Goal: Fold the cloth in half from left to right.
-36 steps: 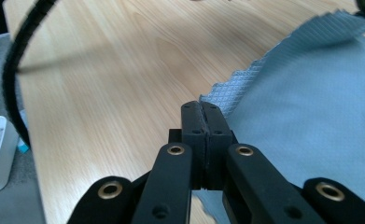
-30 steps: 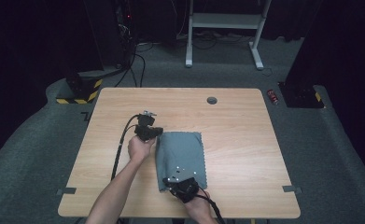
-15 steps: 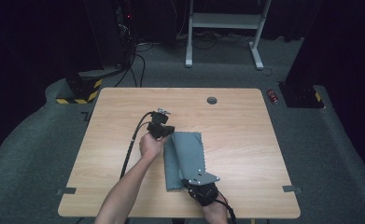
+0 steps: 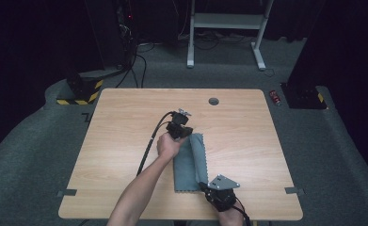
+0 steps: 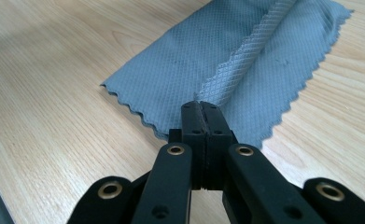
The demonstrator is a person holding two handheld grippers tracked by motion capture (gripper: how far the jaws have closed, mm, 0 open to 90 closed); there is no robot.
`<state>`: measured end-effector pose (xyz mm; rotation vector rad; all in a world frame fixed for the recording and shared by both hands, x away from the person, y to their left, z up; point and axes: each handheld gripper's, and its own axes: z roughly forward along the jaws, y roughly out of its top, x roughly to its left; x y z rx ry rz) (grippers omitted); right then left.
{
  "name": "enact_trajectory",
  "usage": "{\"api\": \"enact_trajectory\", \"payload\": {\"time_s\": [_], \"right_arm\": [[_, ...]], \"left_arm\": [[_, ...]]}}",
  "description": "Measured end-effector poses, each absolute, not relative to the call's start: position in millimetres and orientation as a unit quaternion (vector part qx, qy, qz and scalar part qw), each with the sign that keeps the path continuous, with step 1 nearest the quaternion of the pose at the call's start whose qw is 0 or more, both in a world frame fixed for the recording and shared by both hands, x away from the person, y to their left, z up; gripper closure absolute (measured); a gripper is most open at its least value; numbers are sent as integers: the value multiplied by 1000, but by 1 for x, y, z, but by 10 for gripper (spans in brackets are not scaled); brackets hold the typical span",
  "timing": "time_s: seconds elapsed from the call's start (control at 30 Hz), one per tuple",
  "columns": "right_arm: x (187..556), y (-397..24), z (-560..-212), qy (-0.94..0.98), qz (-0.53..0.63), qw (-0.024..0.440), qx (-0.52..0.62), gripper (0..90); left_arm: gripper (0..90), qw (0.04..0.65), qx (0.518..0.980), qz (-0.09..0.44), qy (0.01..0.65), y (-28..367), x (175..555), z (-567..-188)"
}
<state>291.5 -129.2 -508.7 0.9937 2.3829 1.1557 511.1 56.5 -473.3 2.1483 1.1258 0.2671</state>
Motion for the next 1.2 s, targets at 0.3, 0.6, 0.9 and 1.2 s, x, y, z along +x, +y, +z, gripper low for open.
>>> {"api": "enact_trajectory", "payload": {"time_s": [0.3, 0.6, 0.9, 1.2], "right_arm": [[289, -143, -512, 828, 398, 155, 362, 895], [291, -143, -517, 829, 396, 142, 369, 890], [295, -150, -516, 819, 396, 143, 389, 803], [305, -169, -504, 798, 411, 158, 411, 766]], "left_arm": [[884, 340, 833, 94, 426, 38, 514, -483], [890, 331, 840, 103, 419, 25, 518, -487], [755, 326, 833, 120, 431, 30, 516, -488], [529, 350, 820, 125, 436, 74, 467, -473]]}}
